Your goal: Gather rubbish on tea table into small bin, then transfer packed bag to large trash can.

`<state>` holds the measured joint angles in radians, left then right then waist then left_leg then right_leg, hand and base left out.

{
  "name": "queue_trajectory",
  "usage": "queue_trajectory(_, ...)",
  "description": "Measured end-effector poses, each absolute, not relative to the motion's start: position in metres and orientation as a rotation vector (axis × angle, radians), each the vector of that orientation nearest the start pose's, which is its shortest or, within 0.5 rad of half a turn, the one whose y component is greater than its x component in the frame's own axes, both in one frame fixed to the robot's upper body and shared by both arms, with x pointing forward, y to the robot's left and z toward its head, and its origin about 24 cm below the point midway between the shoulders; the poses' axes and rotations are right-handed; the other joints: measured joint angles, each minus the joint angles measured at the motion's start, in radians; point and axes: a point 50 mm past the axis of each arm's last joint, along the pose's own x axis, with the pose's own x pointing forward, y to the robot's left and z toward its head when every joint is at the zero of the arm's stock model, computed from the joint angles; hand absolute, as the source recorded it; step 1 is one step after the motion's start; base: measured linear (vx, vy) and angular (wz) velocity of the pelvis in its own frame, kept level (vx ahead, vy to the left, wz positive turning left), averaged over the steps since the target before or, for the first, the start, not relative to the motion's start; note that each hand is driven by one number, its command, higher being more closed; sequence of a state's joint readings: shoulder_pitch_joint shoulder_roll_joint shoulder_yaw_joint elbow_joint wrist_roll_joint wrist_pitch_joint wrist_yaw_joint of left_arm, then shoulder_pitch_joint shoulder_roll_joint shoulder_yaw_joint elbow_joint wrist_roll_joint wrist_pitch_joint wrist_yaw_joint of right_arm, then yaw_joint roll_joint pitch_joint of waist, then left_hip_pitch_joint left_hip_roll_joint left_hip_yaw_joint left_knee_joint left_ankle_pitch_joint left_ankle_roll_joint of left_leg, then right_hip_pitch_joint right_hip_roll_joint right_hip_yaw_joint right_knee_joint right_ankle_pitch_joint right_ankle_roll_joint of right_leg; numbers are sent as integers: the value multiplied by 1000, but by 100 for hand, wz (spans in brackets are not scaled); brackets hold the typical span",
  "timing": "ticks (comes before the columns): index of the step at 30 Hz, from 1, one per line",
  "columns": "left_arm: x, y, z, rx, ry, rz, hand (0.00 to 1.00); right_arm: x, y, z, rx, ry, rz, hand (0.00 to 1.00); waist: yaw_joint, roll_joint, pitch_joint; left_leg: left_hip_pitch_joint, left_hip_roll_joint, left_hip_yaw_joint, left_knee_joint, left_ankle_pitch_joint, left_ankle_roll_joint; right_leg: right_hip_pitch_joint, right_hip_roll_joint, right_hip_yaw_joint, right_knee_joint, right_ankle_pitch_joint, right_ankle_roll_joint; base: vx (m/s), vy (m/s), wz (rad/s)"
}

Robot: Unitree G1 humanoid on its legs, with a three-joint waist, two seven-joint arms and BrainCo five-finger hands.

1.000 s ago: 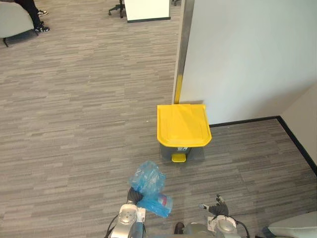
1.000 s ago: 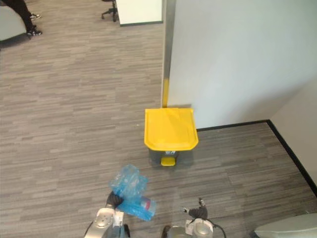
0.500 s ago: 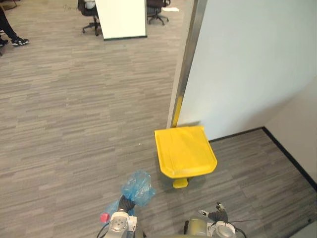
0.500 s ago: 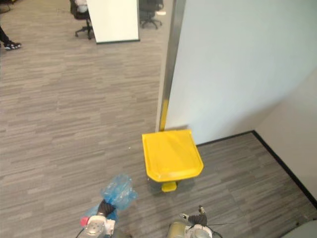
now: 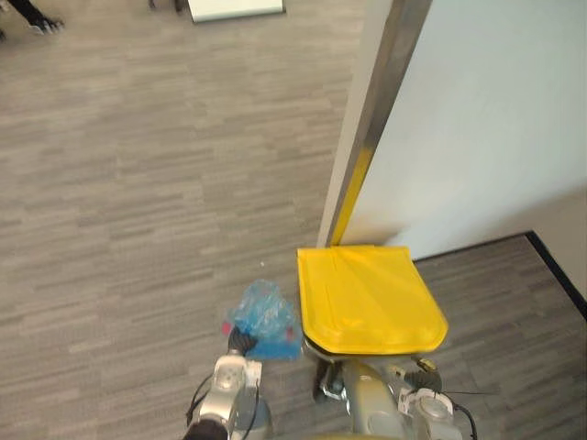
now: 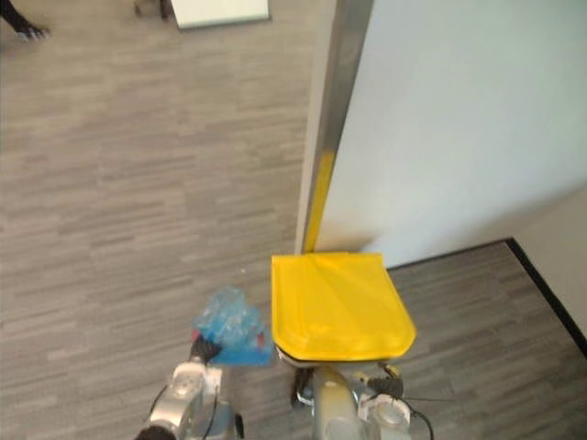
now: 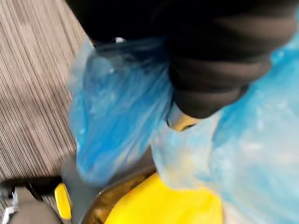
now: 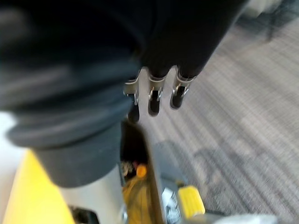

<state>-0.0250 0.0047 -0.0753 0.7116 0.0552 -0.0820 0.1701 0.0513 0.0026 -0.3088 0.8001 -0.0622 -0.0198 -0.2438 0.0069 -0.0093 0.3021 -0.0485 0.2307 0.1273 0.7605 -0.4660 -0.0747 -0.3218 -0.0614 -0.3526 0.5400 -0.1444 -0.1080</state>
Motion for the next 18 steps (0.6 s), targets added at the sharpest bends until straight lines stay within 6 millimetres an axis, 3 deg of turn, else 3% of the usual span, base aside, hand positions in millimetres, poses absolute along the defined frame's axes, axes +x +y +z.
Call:
queue_trajectory(4,195,153,-102,151,617,88,100,146,-202,-129,3,835,-495,0,4,-7,-22,-43,17,4,-25,-8,13,-18,14,-22,-62,18,25,-84,-18,15)
queue_trajectory(9,193,153,-102,154,617,84,100,151,-198,-125,-7,806,-468,0,7,5,-28,-38,35,28,-73,-35,10,-31,35,-27,-86,45,14,-53,-40,-2)
queue_trajectory(11,192,151,-103,152,621,77,100,150,-198,-126,-8,811,-467,0,8,16,-40,-24,47,28,-76,-58,-7,-27,50,-26,-85,51,4,-58,-46,-14)
queue_trajectory(16,187,152,-105,152,636,80,100,142,-197,-129,-18,831,-463,0,27,7,-47,19,33,66,-78,-71,0,-22,51,3,-68,61,9,-104,-26,-26)
queue_trajectory(18,184,151,-107,156,644,76,100,139,-198,-129,-38,838,-457,0,29,-3,-54,31,22,82,-85,-59,-21,-25,43,17,-60,73,22,-143,-19,-30)
